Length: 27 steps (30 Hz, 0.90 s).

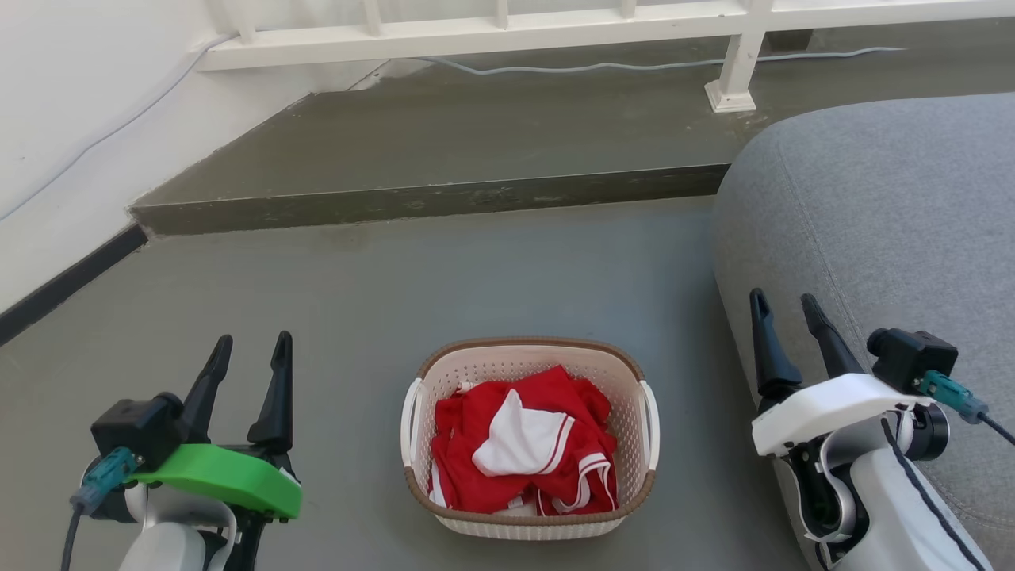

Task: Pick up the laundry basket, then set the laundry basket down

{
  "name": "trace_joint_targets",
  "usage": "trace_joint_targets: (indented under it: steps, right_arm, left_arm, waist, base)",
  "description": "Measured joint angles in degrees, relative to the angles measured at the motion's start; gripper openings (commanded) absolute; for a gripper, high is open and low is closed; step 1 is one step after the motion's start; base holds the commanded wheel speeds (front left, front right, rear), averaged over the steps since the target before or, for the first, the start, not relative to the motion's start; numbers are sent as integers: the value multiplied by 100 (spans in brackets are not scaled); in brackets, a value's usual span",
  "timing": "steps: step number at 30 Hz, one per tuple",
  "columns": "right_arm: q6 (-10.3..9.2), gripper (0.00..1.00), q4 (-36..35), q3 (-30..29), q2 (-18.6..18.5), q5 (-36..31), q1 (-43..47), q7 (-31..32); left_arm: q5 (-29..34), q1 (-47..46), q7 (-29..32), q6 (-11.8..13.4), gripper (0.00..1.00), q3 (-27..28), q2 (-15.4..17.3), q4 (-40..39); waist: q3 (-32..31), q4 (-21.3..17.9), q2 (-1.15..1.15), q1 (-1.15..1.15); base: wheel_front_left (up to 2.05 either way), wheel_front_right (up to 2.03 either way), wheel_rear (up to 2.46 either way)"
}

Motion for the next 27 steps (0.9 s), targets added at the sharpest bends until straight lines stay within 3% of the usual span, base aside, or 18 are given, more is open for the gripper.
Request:
trace_joint_targets:
  steps: [14,27]
  right_arm:
    - [-177,100,12,188,46,-1054,-113,-269]
    - [-176,100,35,165,127,-1094,-114,-270]
  left_arm:
    - [1074,-61,-259,-11,100,-70,-22,-36]
    - [1096,-63,-259,-70,100,-27,-86,-19]
  waist:
    - [30,-15,0,0]
    - [56,-38,0,0]
  base:
    - [0,0,0]
    - [0,0,0]
